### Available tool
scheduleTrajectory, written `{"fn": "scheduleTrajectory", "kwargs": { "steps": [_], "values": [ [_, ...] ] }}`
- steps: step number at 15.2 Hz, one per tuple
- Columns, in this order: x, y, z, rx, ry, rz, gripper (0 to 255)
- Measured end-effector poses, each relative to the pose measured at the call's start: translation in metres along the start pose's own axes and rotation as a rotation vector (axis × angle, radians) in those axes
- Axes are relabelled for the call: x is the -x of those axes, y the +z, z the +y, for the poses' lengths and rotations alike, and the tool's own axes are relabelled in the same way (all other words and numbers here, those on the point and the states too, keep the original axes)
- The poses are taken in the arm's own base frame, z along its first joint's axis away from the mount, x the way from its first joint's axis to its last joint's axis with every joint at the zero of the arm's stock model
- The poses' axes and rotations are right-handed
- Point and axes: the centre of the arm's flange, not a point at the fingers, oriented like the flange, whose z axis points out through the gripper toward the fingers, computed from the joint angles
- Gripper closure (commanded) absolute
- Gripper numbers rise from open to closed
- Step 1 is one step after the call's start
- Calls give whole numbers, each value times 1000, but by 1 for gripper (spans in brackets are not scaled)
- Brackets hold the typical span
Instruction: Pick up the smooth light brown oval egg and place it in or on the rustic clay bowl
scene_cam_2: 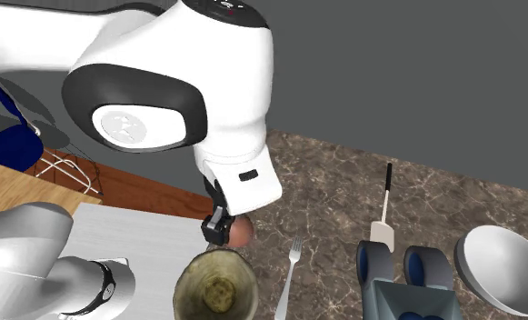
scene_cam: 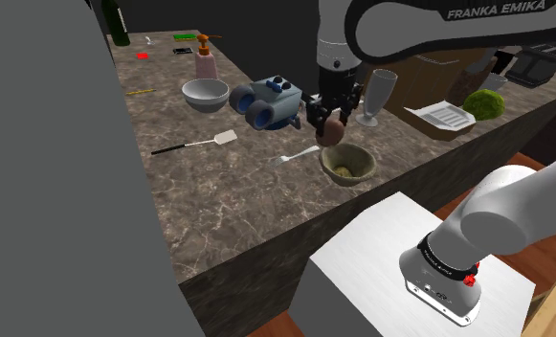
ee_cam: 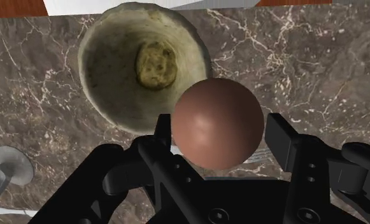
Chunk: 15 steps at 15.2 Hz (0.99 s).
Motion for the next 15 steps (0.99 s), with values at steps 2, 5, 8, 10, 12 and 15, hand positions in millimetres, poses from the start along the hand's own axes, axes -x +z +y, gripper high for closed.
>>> {"fn": "scheduleTrajectory", "kwargs": {
  "steps": [2,5,8,10,12,15],
  "values": [
    [3,6,28,-1,0,0,255],
    [7,9,66,0,0,0,255],
    [14,15,101,0,0,0,255],
    [16,22,113,-1,-1,0,255],
    [17,32,114,-1,-1,0,255],
    [15,47,112,-1,-2,0,255]
  ]
}}
